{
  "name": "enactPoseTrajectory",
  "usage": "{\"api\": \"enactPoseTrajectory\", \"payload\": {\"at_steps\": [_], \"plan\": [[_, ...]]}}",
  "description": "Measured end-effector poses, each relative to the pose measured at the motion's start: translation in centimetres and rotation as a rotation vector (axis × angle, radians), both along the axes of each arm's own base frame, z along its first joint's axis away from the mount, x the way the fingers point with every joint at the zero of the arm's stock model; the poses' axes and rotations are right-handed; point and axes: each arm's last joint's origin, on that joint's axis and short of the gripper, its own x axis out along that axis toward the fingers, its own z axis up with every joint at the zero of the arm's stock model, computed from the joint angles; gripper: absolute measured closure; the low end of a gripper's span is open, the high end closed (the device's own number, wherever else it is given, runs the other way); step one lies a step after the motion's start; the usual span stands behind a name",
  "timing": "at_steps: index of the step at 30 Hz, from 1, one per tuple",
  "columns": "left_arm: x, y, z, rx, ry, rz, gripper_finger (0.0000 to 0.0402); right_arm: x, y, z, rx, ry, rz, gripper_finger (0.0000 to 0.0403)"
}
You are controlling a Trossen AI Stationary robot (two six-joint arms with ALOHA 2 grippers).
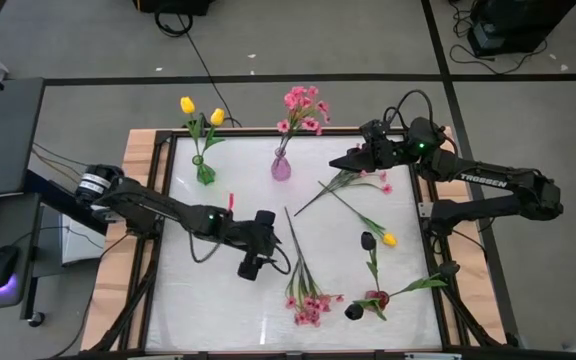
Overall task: Sort flowers into vase by color
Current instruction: Put the bottom pink flower into the purple vase
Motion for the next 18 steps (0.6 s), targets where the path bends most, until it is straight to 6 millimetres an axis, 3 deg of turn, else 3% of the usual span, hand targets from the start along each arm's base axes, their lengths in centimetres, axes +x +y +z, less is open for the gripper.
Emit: {"api": "enactPoseTrajectory", "payload": {"at_steps": [9,18], "plan": [[2.2,-1.6,-2.1,0.08,0.075,-0.086,0.0147,0.0,0.0,0.0,0.0,0.001,0.0,0.0145],[5.4,-2.7,-2.1,0.211,0.133,-0.211,0.0147,0.0,0.0,0.0,0.0,0.001,0.0,0.0145]]}}
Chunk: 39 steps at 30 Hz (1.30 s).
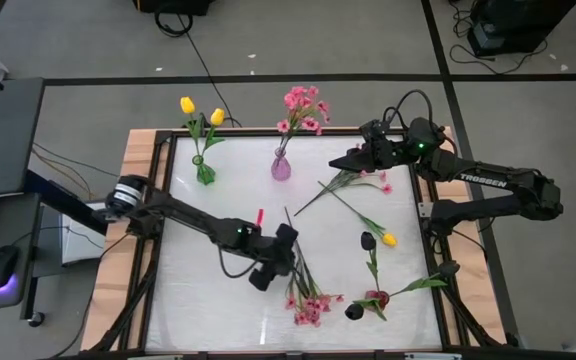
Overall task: Sort flowers into vase by color
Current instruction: Put the bottom pink flower into the purple vase
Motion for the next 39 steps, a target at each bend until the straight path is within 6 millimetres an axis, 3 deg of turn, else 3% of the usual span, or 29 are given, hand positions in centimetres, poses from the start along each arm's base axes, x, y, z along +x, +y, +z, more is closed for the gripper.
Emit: {"api": "enactPoseTrajectory", "payload": {"at_steps": [13,26,39], "plan": [[3.2,-1.0,0.0,0.157,-0.007,-0.168,0.0147,0.0,0.0,0.0,0.0,-0.001,0.0,0.0145],[3.4,-1.0,-0.8,0.359,-0.014,-0.424,0.0147,0.0,0.0,0.0,0.0,0.0,0.0,0.0145],[4.3,-0.5,-3.1,0.403,0.003,-0.471,0.0147,0.0,0.0,0.0,0.001,0.002,0.0,0.0145]]}}
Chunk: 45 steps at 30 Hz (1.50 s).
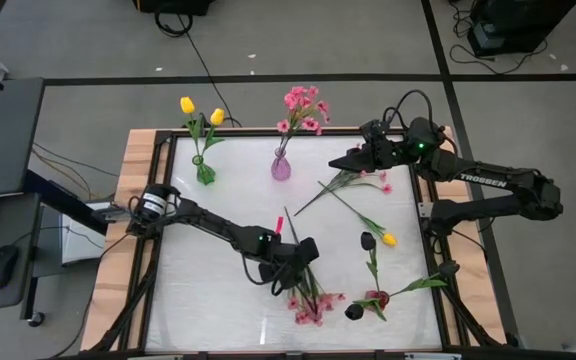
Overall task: Sort flowers into vase by color
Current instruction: Put the bottom pink flower into the purple vase
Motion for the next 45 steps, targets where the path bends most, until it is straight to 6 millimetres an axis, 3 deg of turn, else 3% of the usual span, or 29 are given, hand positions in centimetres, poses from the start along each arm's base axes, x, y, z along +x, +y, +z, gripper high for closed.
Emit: {"api": "enactPoseTrajectory", "payload": {"at_steps": [7,20,37,45], "plan": [[0.1,0.6,-0.1,-0.024,0.015,-0.004,0.0154,0.0,0.0,0.0,0.001,0.002,0.0,0.0145],[0.1,0.9,-0.1,-0.024,0.025,0.0,0.0246,0.0,0.0,0.0,0.0,0.001,0.0,0.0145],[0.5,0.3,-1.5,-0.057,0.032,0.022,0.0297,0.0,0.0,0.0,0.001,0.002,0.0,0.0145],[0.4,0.3,-1.5,-0.067,0.042,0.041,0.0358,0.0,0.0,0.0,0.001,0.003,-0.001,0.0145]]}}
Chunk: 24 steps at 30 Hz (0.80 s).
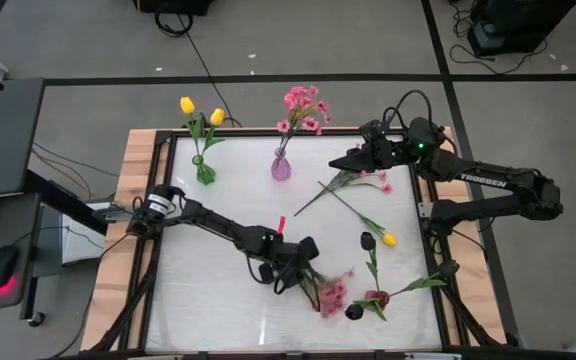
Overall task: Sort flowers into vase by color
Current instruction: Put the bottom pink flower into the purple vase
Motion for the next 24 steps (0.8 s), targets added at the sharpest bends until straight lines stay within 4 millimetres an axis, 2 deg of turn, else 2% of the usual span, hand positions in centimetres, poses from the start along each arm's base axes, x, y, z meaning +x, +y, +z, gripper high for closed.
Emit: {"api": "enactPoseTrajectory", "payload": {"at_steps": [5,17,24], "plan": [[0.0,0.0,0.0,-0.029,0.001,0.05,0.0386,0.0,0.0,0.0,0.0,0.0,0.001,0.0145],[0.0,0.0,0.1,-0.112,0.008,0.179,0.0391,0.0,0.0,0.0,0.0,0.0,0.0,0.0145],[-0.3,-0.1,2.0,-0.208,-0.024,0.292,0.0392,0.0,0.0,0.0,0.0,0.0,0.0,0.0145]]}}
